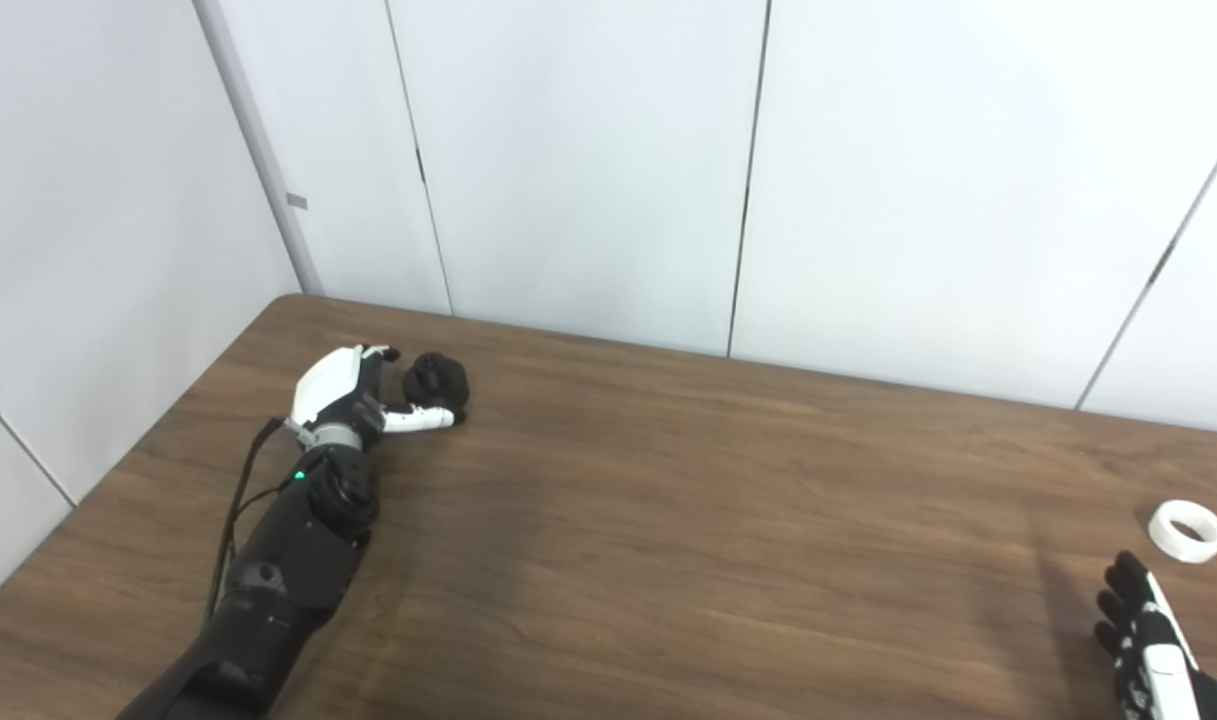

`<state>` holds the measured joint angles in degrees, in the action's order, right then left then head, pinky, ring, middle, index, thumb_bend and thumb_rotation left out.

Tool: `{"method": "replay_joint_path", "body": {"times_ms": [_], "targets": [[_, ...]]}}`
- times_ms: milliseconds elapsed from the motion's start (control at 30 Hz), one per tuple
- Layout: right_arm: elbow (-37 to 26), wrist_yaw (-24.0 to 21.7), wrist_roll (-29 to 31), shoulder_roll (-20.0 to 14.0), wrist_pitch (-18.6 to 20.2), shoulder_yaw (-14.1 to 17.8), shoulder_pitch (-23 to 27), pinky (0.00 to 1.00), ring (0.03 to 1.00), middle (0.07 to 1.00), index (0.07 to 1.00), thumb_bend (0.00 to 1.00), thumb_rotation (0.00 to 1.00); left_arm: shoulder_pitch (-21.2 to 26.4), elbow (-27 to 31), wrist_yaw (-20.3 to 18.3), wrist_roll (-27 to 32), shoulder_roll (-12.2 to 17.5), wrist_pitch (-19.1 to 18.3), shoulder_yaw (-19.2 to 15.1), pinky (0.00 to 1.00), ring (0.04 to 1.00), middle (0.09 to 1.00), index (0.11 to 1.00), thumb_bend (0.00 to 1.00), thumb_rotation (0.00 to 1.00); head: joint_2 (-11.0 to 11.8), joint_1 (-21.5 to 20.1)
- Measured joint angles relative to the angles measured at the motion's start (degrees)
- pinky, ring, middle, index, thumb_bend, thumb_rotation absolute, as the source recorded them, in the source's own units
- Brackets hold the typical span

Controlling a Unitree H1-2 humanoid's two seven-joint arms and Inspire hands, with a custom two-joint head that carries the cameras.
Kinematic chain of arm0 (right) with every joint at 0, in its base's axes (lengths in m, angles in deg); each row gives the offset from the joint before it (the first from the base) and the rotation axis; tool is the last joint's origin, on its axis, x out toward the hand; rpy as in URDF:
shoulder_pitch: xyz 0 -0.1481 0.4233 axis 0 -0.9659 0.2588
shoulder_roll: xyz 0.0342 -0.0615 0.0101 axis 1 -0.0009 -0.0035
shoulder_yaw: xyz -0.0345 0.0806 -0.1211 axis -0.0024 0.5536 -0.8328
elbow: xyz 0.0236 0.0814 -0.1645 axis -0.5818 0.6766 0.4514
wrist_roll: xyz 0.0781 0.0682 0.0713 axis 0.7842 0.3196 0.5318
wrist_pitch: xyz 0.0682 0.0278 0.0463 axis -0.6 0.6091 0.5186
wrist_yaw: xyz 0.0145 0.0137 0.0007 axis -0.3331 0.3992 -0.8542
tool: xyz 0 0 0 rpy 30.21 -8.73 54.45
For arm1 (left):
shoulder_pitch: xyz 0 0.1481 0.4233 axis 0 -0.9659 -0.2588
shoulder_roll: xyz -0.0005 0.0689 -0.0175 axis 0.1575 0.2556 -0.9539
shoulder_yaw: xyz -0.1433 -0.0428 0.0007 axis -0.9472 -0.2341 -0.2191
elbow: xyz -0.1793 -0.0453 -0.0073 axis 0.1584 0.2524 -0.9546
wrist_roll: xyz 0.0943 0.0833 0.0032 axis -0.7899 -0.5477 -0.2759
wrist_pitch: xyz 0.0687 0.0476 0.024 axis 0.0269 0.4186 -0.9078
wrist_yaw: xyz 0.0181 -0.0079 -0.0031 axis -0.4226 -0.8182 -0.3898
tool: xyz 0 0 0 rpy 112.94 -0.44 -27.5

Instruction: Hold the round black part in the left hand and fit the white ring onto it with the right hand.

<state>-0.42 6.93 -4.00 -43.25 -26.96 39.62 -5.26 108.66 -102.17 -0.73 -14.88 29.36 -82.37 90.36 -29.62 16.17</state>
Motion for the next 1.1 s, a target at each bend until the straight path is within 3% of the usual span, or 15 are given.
{"method": "replay_joint_path", "body": {"times_ms": [1100], "targets": [[0.2,0.1,0.2,0.1,-0.1,0.4,0.0,1.00,1.000,0.997,1.000,0.36,1.00,0.7,-0.6,-0.6,0.8,0.1,1.4,1.5,1.00,1.000,0.935,0.805,0.92,0.34,-0.2,-0.6]]}}
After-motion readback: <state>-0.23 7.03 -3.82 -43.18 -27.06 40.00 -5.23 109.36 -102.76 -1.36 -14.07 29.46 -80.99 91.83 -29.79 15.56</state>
